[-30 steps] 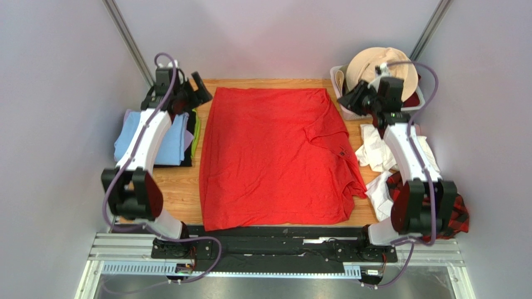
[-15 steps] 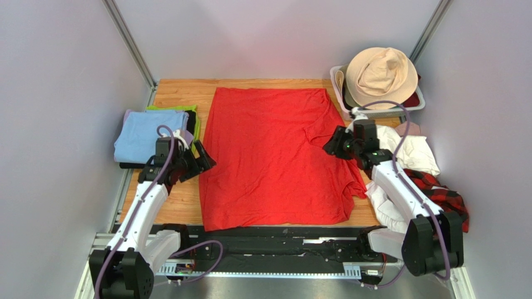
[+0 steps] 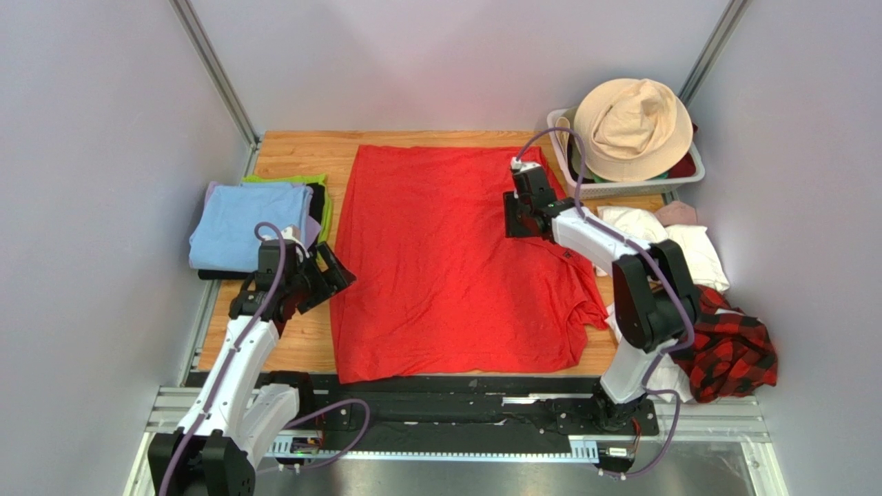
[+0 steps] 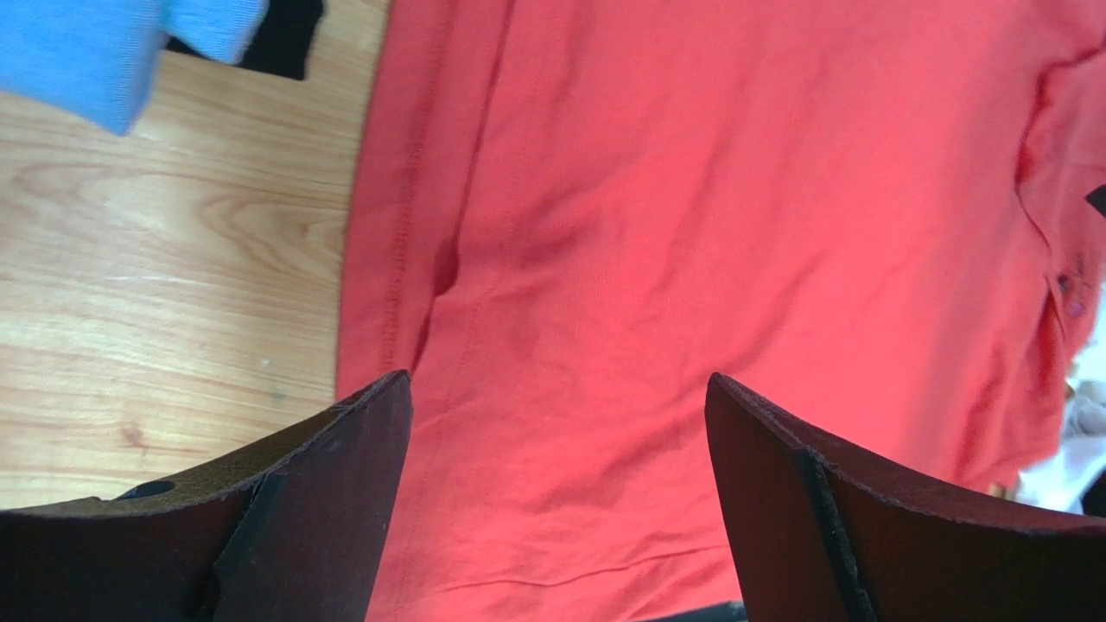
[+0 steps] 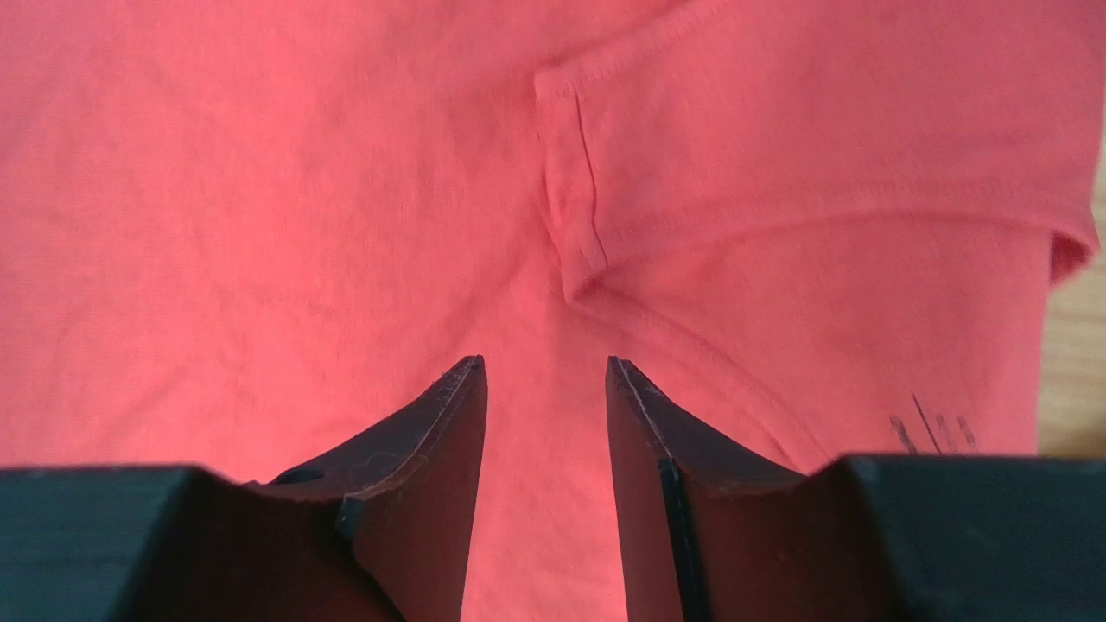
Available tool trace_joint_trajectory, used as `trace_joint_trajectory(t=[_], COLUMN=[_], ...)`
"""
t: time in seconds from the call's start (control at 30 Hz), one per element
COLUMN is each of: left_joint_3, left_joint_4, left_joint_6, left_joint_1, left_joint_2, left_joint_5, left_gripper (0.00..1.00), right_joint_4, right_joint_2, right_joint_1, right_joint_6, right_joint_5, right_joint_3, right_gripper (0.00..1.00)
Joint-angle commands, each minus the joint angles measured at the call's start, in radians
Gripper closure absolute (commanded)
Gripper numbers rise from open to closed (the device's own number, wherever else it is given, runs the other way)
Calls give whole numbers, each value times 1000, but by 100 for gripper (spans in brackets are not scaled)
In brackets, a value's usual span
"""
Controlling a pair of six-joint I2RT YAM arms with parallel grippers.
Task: Fold and stack the mixed laundry pile
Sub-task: Fold the tank top at the center of the board.
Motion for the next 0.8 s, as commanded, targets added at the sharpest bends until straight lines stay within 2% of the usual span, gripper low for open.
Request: trace_joint_trajectory(t=[0.0, 0.2, 0.3, 0.6, 0.63, 0.67, 0.73, 0.77], left_joint_3=[-1, -19, -14, 7, 9, 9, 7, 4], left_joint_4=[-25, 7, 8, 15, 15, 13, 13, 12], left_joint_6=[-33, -33, -27, -16, -16, -14, -14, -14], left_joint_1=[0, 2, 3, 3, 3, 3, 3, 3], left_joint_2=[4, 43, 78, 93, 93, 95, 99, 101], left_joint_5=[-124, -152, -161, -181, -183, -183, -183, -184], left_gripper=[9, 10, 10, 10, 11, 11, 11, 11], right_joint_4=[-10, -19, -16, -4, -4, -4, -10, -12], right_joint_2=[107, 191, 211, 254, 257, 262, 267, 267], right_joint_1=[13, 13, 13, 13, 15, 15, 15, 15], right_joint_6=[-51, -54, -57, -63, -63, -63, -65, -64], right_joint_5=[46, 72, 95, 112, 115, 117, 120, 121], right_joint_3=[134, 187, 192, 200, 201, 206, 212, 214], right_gripper=[57, 59, 64, 64, 67, 76, 83, 94])
